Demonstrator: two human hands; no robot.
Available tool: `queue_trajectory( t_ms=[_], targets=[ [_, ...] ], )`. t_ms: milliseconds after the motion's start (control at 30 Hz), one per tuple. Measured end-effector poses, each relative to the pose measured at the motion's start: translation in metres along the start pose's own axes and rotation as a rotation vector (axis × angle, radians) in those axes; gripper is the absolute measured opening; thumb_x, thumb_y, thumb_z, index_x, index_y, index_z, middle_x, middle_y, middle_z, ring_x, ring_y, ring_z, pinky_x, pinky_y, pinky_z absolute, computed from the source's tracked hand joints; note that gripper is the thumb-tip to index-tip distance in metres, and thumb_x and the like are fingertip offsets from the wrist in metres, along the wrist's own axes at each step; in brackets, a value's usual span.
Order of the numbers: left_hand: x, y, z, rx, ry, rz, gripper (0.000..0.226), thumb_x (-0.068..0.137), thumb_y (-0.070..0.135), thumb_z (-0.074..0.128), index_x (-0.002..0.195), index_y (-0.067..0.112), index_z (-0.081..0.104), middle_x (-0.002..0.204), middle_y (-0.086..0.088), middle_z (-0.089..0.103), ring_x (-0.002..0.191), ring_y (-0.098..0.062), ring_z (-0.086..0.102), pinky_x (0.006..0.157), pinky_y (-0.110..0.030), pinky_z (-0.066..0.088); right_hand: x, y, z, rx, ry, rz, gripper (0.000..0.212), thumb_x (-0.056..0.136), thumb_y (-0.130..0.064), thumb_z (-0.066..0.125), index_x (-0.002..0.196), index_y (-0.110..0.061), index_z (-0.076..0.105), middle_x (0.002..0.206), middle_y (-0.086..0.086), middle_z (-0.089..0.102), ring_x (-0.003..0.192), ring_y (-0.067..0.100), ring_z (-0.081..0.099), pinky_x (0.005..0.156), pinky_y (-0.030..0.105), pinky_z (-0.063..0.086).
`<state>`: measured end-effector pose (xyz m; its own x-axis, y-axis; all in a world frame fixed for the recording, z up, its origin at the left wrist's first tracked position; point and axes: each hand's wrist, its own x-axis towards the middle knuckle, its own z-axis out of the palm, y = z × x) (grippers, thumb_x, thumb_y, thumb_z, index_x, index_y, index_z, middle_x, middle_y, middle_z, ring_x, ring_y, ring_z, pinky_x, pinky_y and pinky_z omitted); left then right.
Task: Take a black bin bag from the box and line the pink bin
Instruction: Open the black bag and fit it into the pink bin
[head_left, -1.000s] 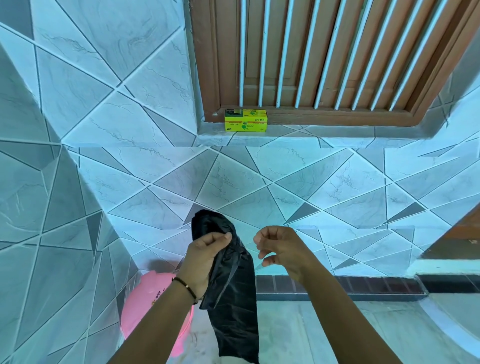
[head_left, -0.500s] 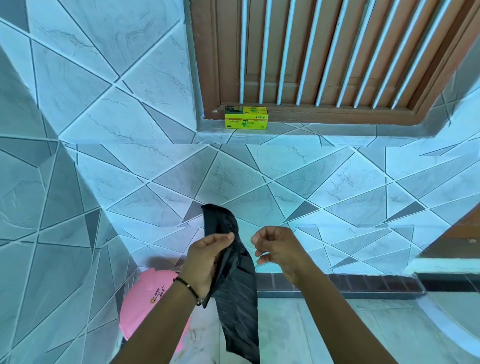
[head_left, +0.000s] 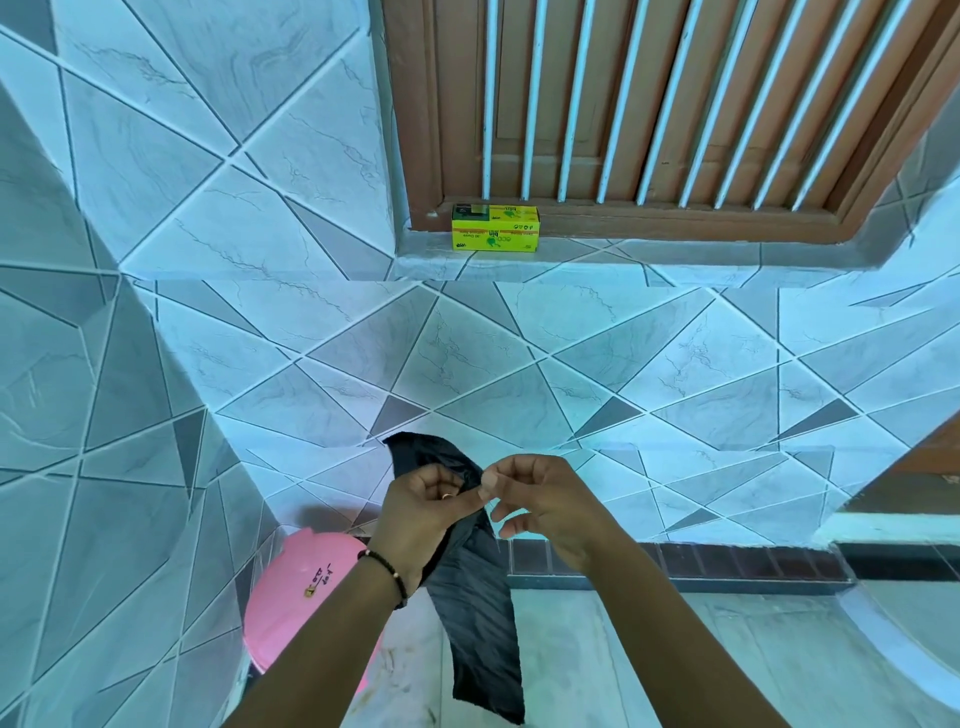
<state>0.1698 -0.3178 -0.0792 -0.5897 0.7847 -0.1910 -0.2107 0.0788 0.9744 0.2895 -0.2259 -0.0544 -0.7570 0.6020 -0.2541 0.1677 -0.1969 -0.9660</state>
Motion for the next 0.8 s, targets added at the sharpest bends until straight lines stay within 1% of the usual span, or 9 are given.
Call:
queue_trajectory(
  t_ms=[67, 133, 200, 267, 433, 567, 633, 700, 800],
  targets=[
    [-0.001, -0.002, 0.001, 0.019, -0.037, -0.007, 0.014, 0.067, 0.006, 0.077, 0.071, 0.002, 0.065, 0.068, -0.01, 0.065, 0.065, -0.02, 0.057, 0.062, -0.022, 0.052, 0.0, 0.0, 0.001, 0.012, 0.017, 0.02, 0.011, 0.082, -0.014, 0.068, 0.071, -0.012, 0.066, 0.068, 0.003, 0.064, 0.059, 0.015, 0.055, 0.053, 0.026, 0.049],
    [-0.001, -0.004, -0.001, 0.019, -0.09, -0.026, 0.011, 0.068, 0.013, 0.075, 0.073, 0.005, 0.07, 0.072, -0.009, 0.072, 0.069, -0.023, 0.062, 0.068, -0.026, 0.054, 0.001, 0.001, 0.0, 0.023, 0.053, 0.035, 0.014, 0.082, -0.012, 0.067, 0.069, -0.011, 0.064, 0.063, 0.002, 0.06, 0.057, 0.014, 0.054, 0.052, 0.026, 0.048],
    [-0.001, -0.005, -0.003, 0.028, -0.122, -0.042, 0.022, 0.065, 0.028, 0.074, 0.076, 0.01, 0.072, 0.077, -0.01, 0.073, 0.074, -0.024, 0.064, 0.076, -0.033, 0.053, 0.001, 0.003, -0.003, 0.029, 0.07, 0.043, 0.015, 0.084, -0.013, 0.066, 0.069, -0.011, 0.063, 0.059, -0.001, 0.058, 0.057, 0.015, 0.054, 0.052, 0.026, 0.048],
    [-0.002, -0.005, -0.003, -0.024, -0.108, -0.063, 0.032, 0.061, 0.034, 0.073, 0.08, 0.007, 0.072, 0.081, -0.012, 0.073, 0.075, -0.024, 0.064, 0.079, -0.035, 0.052, 0.001, 0.006, -0.004, 0.032, 0.064, 0.045, 0.017, 0.086, -0.015, 0.064, 0.069, -0.01, 0.062, 0.057, -0.002, 0.057, 0.056, 0.014, 0.055, 0.052, 0.026, 0.049],
    [-0.005, -0.005, 0.002, -0.182, -0.074, -0.134, 0.02, 0.065, 0.023, 0.07, 0.077, 0.008, 0.07, 0.079, -0.012, 0.073, 0.071, -0.024, 0.065, 0.073, -0.032, 0.053, 0.0, 0.013, -0.003, 0.081, 0.077, 0.047, 0.018, 0.088, -0.014, 0.062, 0.071, -0.007, 0.061, 0.061, 0.004, 0.053, 0.053, 0.014, 0.054, 0.051, 0.026, 0.05],
    [-0.006, -0.005, 0.0, -0.197, -0.041, -0.143, 0.012, 0.072, 0.014, 0.068, 0.081, 0.006, 0.068, 0.078, -0.012, 0.072, 0.072, -0.025, 0.064, 0.078, -0.034, 0.053, -0.001, 0.014, -0.007, 0.073, 0.098, 0.042, 0.022, 0.089, -0.016, 0.06, 0.069, -0.006, 0.059, 0.06, 0.004, 0.051, 0.053, 0.014, 0.055, 0.053, 0.027, 0.052],
    [-0.005, -0.005, -0.004, -0.236, 0.013, -0.16, 0.006, 0.082, 0.008, 0.061, 0.08, 0.006, 0.066, 0.07, -0.008, 0.072, 0.064, -0.019, 0.065, 0.068, -0.027, 0.057, -0.003, 0.013, -0.012, 0.071, 0.107, 0.046, 0.022, 0.089, -0.016, 0.058, 0.07, -0.006, 0.059, 0.062, 0.005, 0.051, 0.055, 0.015, 0.055, 0.054, 0.027, 0.053],
    [-0.002, -0.005, -0.01, -0.281, 0.058, -0.178, 0.015, 0.089, 0.01, 0.053, 0.078, 0.007, 0.063, 0.059, -0.002, 0.071, 0.052, -0.012, 0.064, 0.053, -0.02, 0.055, -0.005, 0.011, -0.018, 0.09, 0.134, 0.059, 0.02, 0.091, -0.013, 0.055, 0.073, -0.006, 0.058, 0.066, 0.007, 0.052, 0.058, 0.017, 0.055, 0.055, 0.026, 0.054],
    [0.002, -0.004, -0.017, -0.373, 0.098, -0.182, 0.026, 0.096, 0.015, 0.04, 0.081, 0.007, 0.06, 0.059, 0.0, 0.072, 0.053, -0.011, 0.066, 0.05, -0.023, 0.056, -0.003, 0.01, -0.024, 0.189, 0.217, 0.092, 0.019, 0.095, -0.011, 0.049, 0.079, -0.005, 0.056, 0.072, 0.011, 0.056, 0.063, 0.021, 0.059, 0.059, 0.029, 0.057]
  ],
)
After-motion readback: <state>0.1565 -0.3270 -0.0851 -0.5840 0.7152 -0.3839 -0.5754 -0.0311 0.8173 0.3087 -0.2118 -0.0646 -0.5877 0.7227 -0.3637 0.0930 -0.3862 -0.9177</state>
